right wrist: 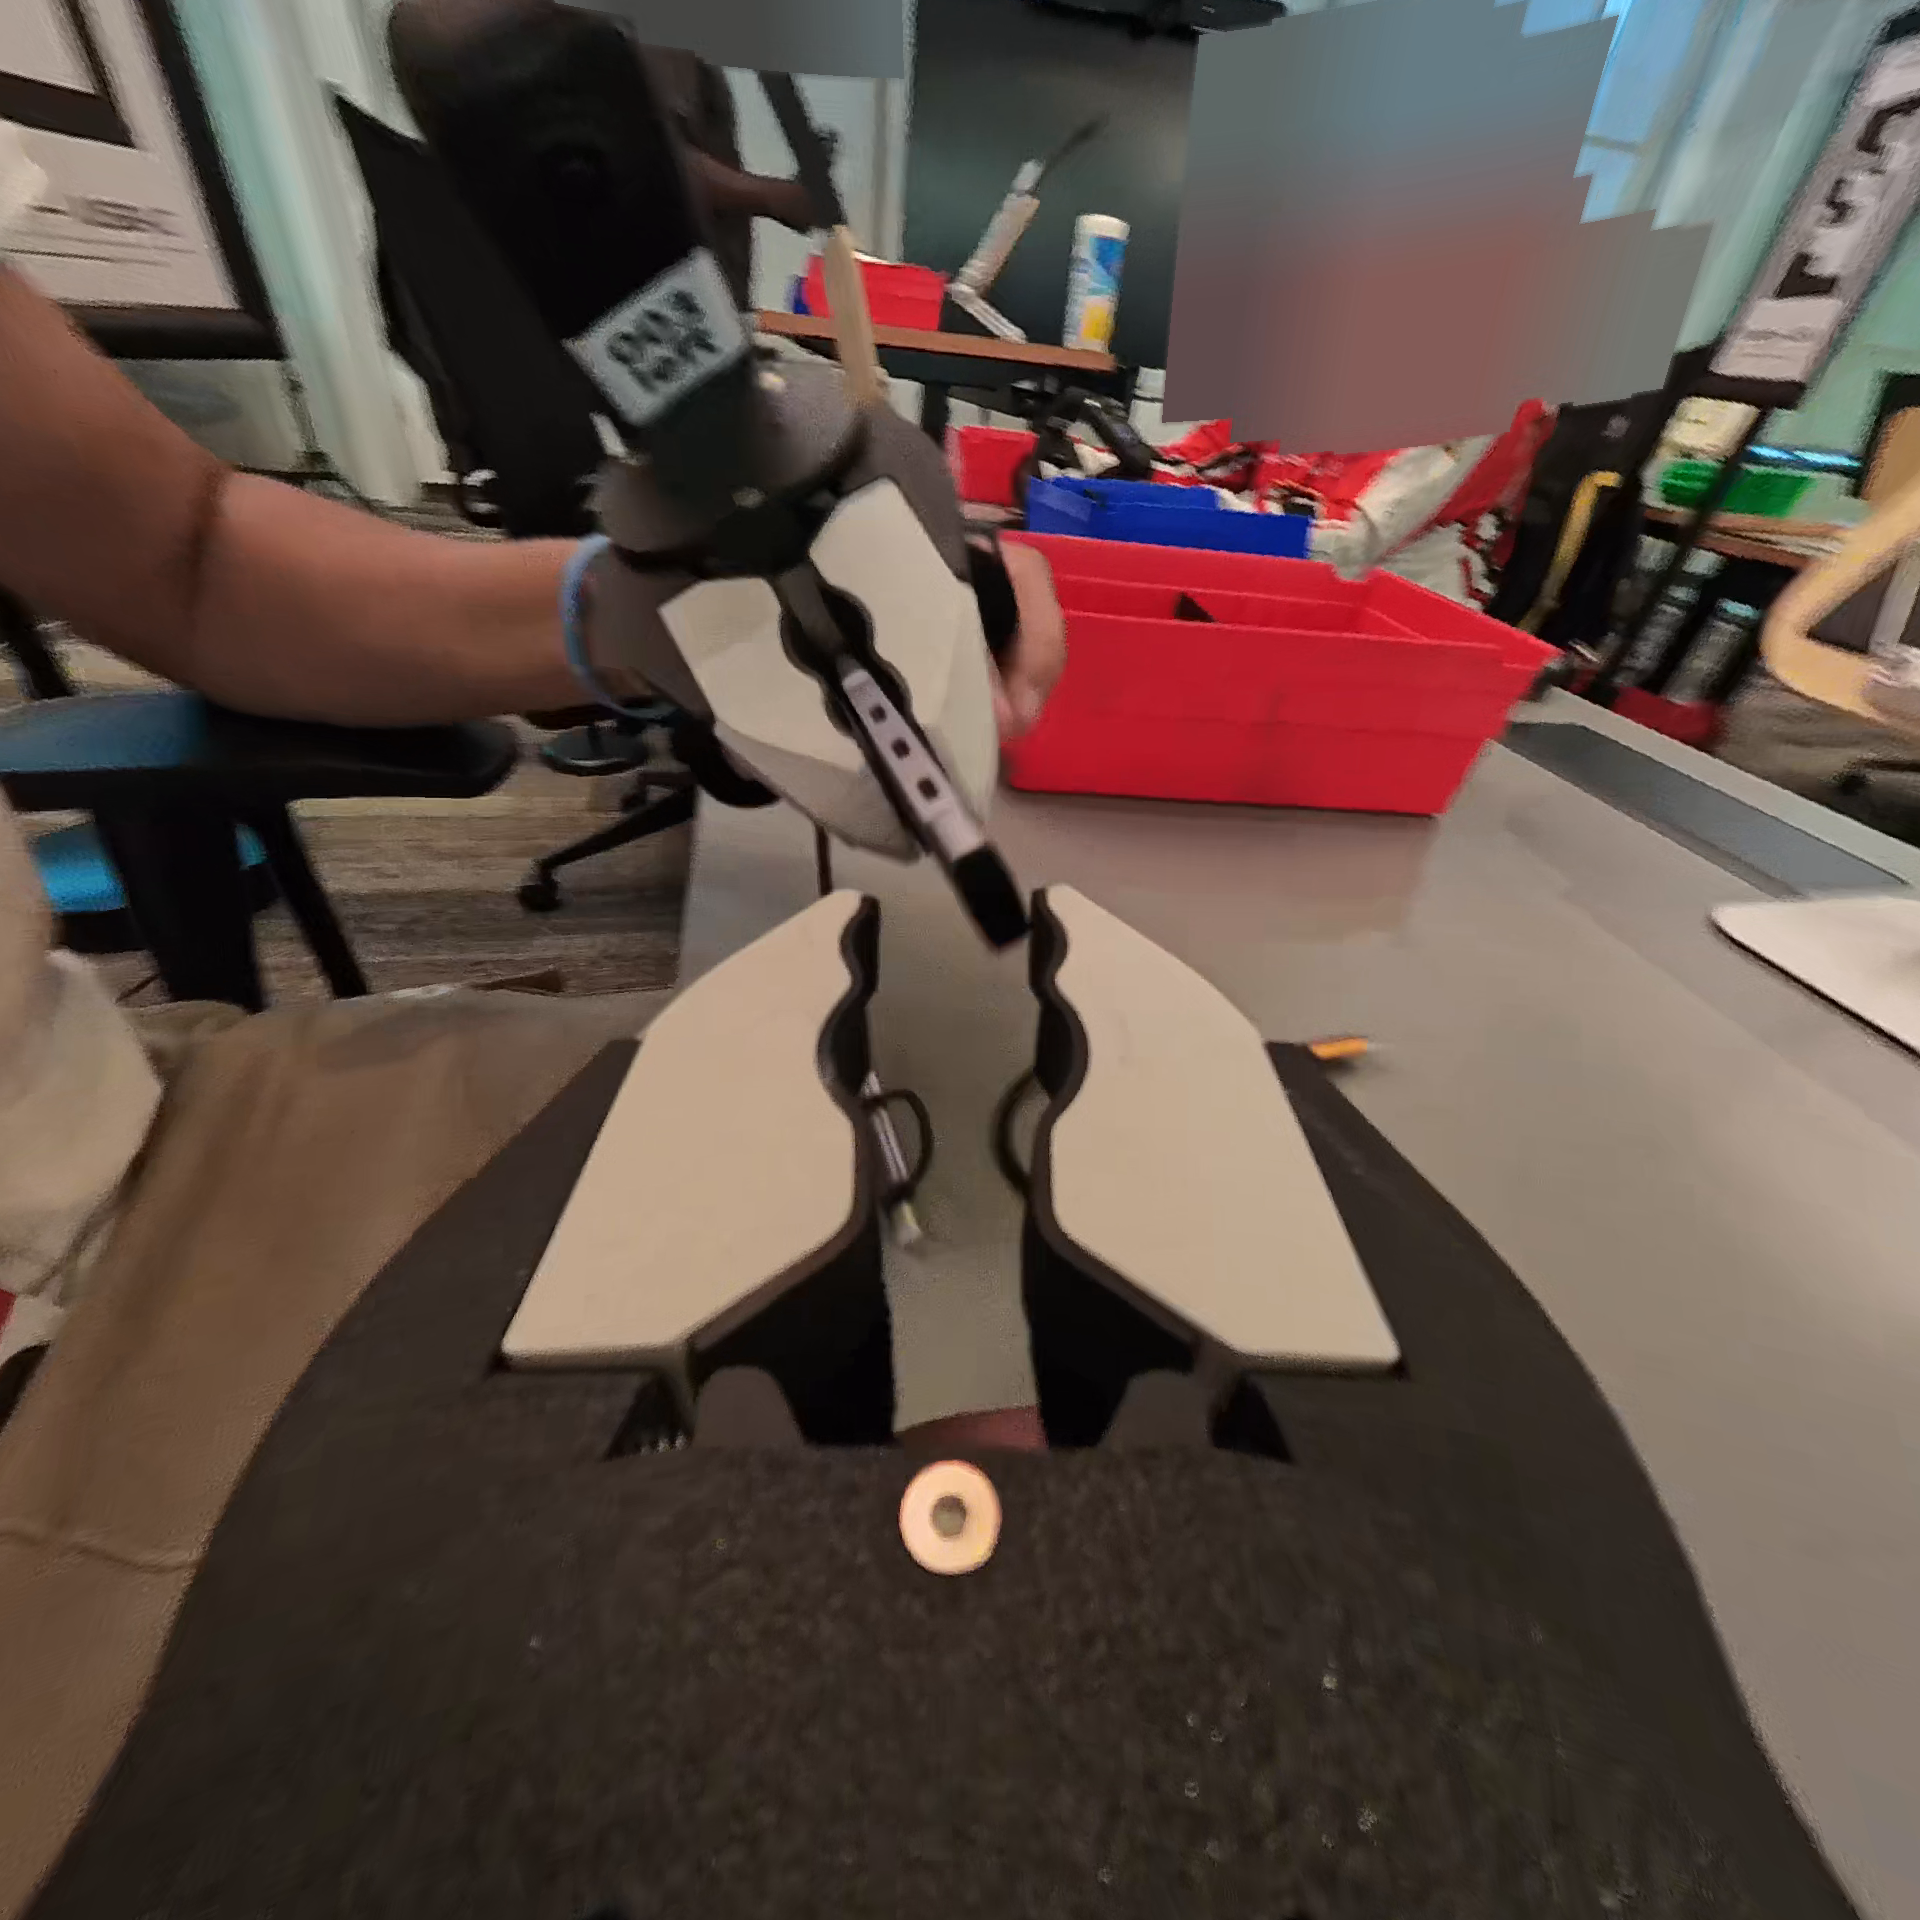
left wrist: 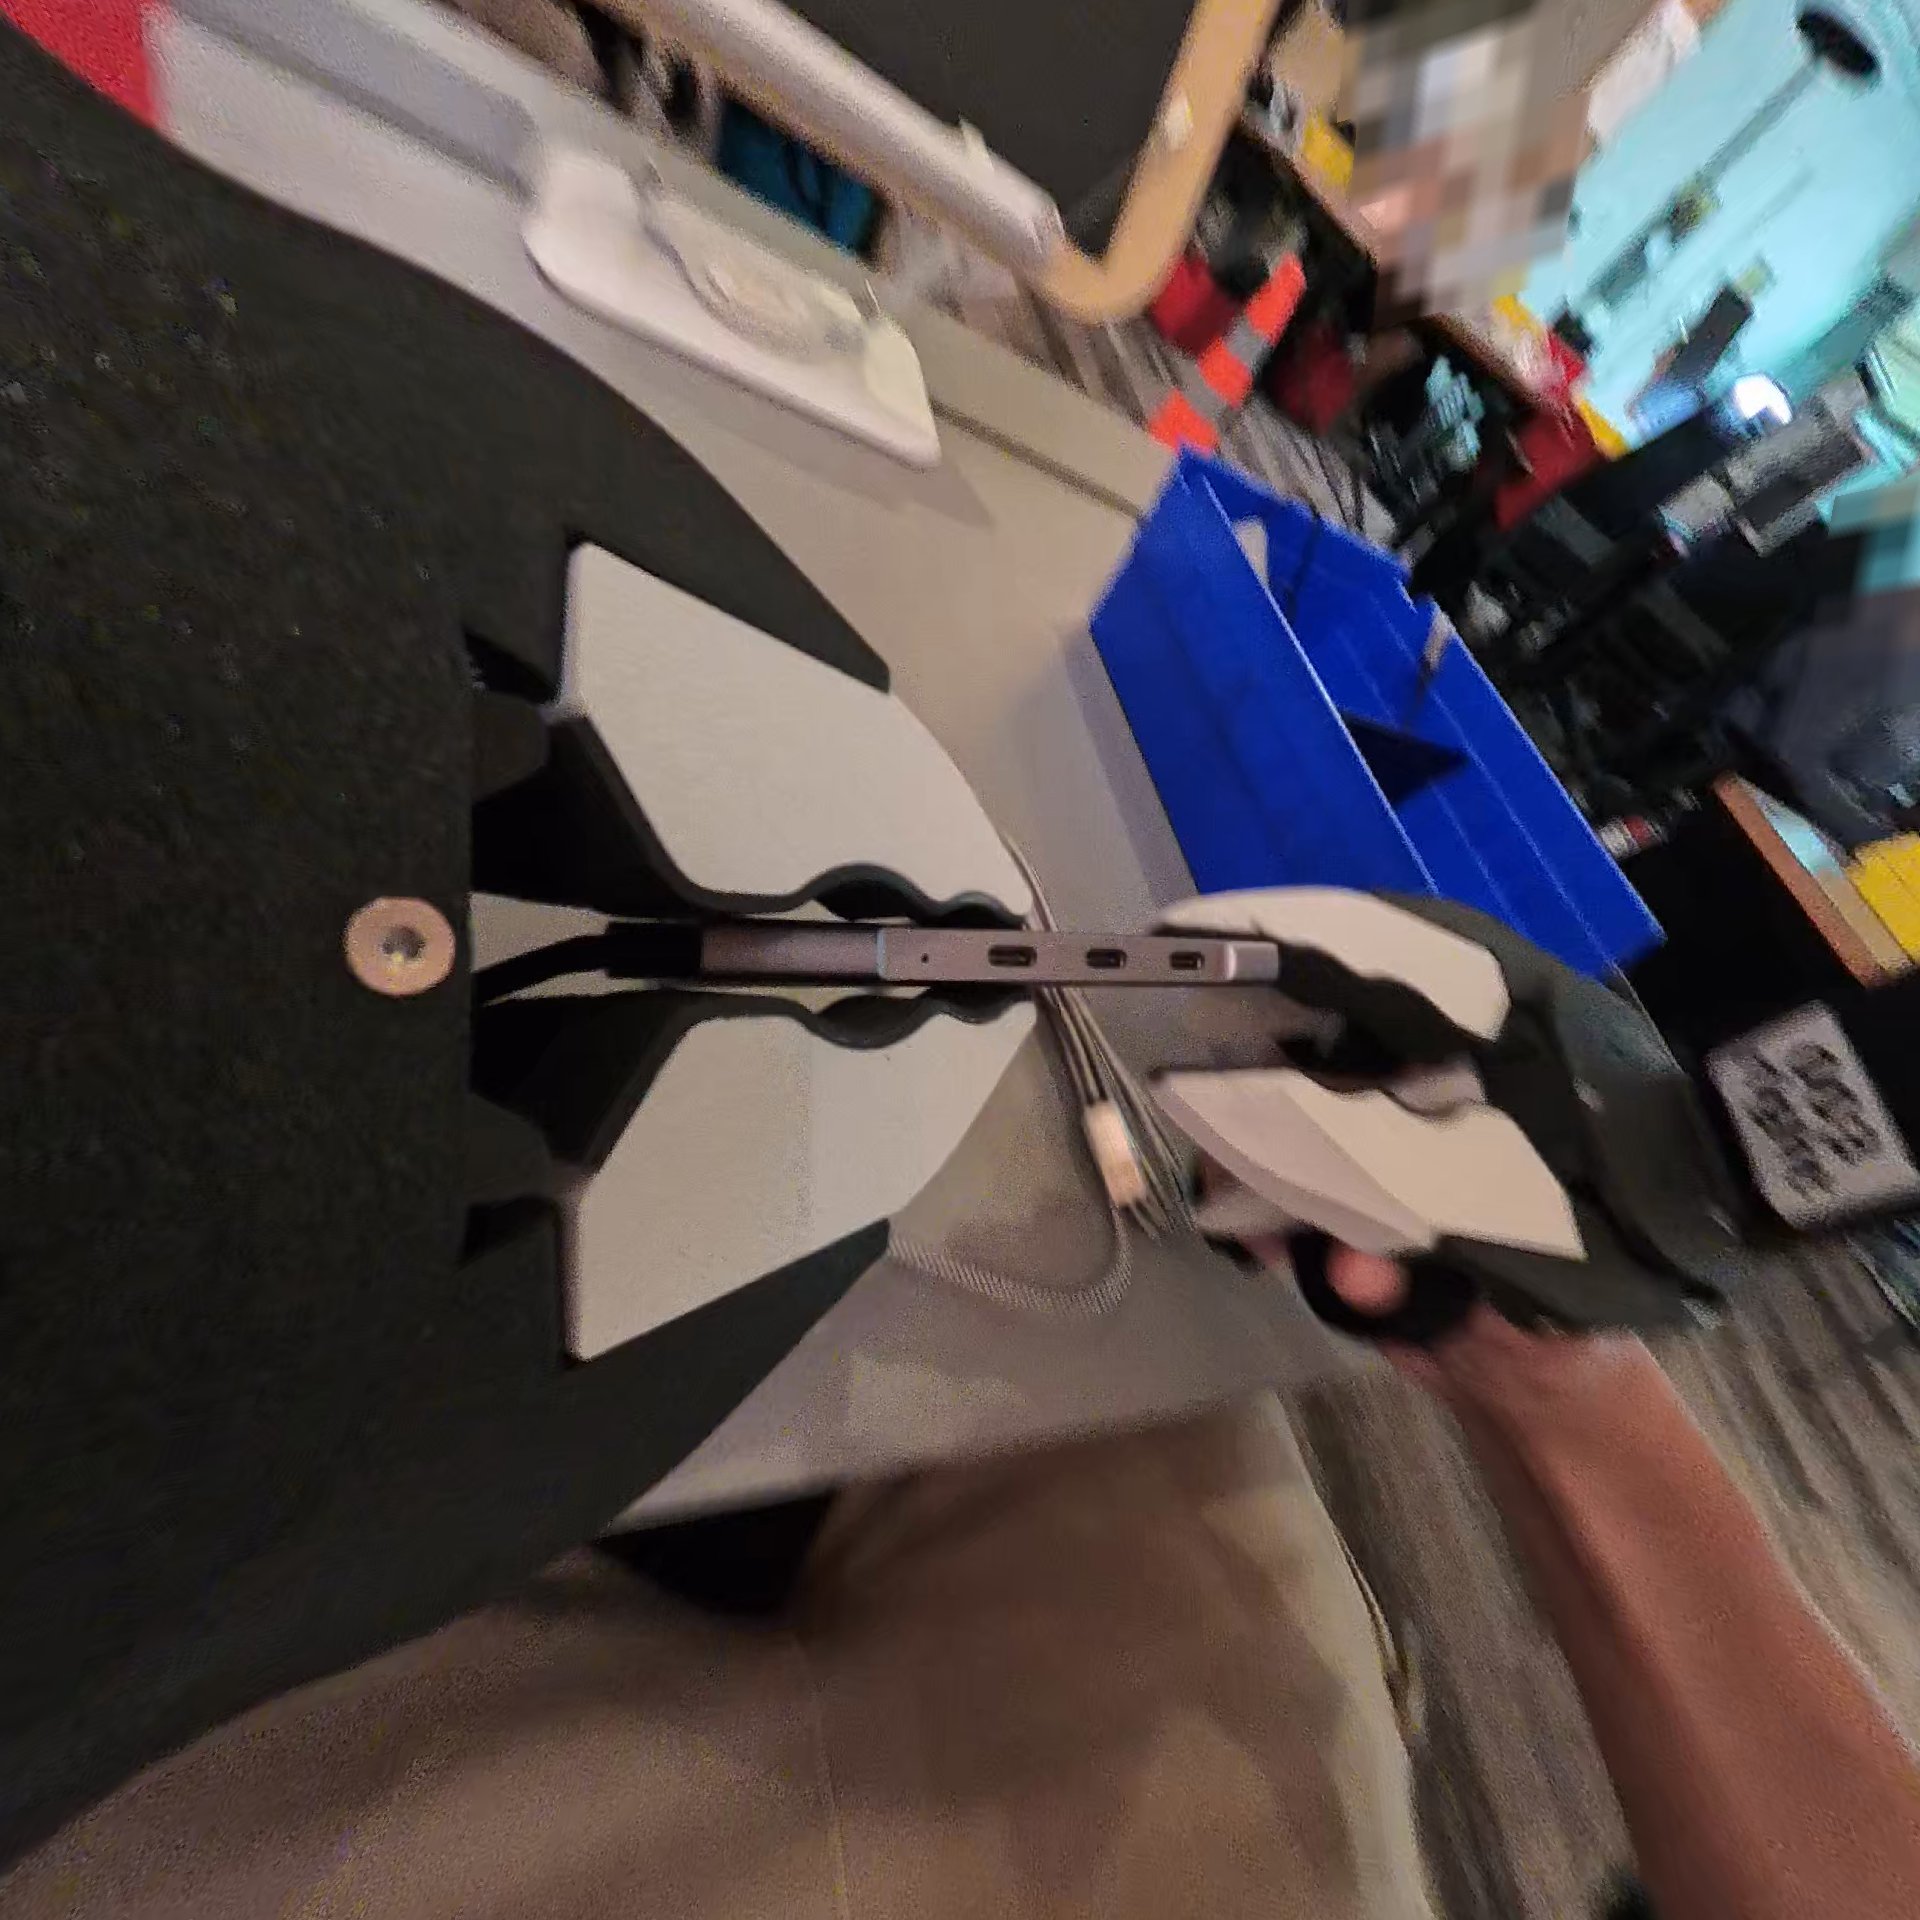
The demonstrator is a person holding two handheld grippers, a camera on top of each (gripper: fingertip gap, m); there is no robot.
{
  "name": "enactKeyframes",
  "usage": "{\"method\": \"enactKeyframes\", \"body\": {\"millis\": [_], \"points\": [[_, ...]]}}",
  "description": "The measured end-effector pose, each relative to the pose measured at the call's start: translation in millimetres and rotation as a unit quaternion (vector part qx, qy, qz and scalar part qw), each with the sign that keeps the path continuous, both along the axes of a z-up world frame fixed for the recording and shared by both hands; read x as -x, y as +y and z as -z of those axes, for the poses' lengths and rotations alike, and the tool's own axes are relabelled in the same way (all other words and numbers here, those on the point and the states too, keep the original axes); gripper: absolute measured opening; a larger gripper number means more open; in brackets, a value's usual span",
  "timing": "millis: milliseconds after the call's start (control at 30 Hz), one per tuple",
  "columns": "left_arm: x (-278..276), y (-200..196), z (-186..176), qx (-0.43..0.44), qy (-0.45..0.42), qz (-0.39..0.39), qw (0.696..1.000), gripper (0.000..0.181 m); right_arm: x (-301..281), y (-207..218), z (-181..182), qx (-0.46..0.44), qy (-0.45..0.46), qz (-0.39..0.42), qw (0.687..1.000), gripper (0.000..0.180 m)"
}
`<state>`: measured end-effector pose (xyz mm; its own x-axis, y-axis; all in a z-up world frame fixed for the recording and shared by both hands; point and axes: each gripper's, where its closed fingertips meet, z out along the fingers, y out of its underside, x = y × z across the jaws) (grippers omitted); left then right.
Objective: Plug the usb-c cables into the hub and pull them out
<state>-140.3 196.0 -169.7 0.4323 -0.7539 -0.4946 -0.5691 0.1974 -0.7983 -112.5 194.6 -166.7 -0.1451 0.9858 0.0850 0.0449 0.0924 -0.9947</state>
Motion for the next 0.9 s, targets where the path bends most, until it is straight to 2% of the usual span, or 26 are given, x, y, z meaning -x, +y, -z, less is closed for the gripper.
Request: {"method": "enactKeyframes", "body": {"millis": [100,200,300,367,400,467,600,667,800,900], "points": [[46.7,31.6,-9.3,-0.052,0.046,-0.121,0.990,0.008,-1.4,22.7,7.4,0.027,-0.029,0.054,0.998,0.024],[82.4,43.5,-26.5,-0.056,0.003,-0.193,0.980,0.008,2.4,40.9,20.3,0.050,-0.070,0.114,0.990,0.024],[117.8,45.5,-26.4,-0.043,-0.018,-0.280,0.959,0.008,12.3,55.3,30.6,0.095,-0.106,0.182,0.973,0.029],[130.3,45.6,-19.5,-0.023,-0.076,-0.318,0.945,0.008,25.6,59.8,32.8,0.131,-0.115,0.214,0.961,0.030],[133.5,46.3,-11.8,-0.023,-0.074,-0.325,0.942,0.009,35.0,61.4,33.7,0.142,-0.120,0.224,0.957,0.030],[148.1,51.5,1.7,-0.057,-0.003,-0.364,0.930,0.008,55.5,75.0,41.8,0.150,-0.146,0.265,0.941,0.031],[148.0,57.8,10.9,-0.091,0.062,-0.371,0.922,0.008,90.4,108.1,81.0,0.149,-0.285,0.351,0.879,0.038],[145.7,58.1,13.8,-0.087,0.050,-0.375,0.922,0.008,100.5,117.2,95.1,0.124,-0.340,0.385,0.849,0.039],[137.4,53.4,22.7,-0.071,0.046,-0.359,0.929,0.009,115.1,132.2,104.6,0.102,-0.359,0.429,0.823,0.037],[140.1,49.0,25.3,-0.084,0.078,-0.359,0.926,0.009,120.9,136.8,110.4,0.135,-0.358,0.435,0.815,0.032]]}}
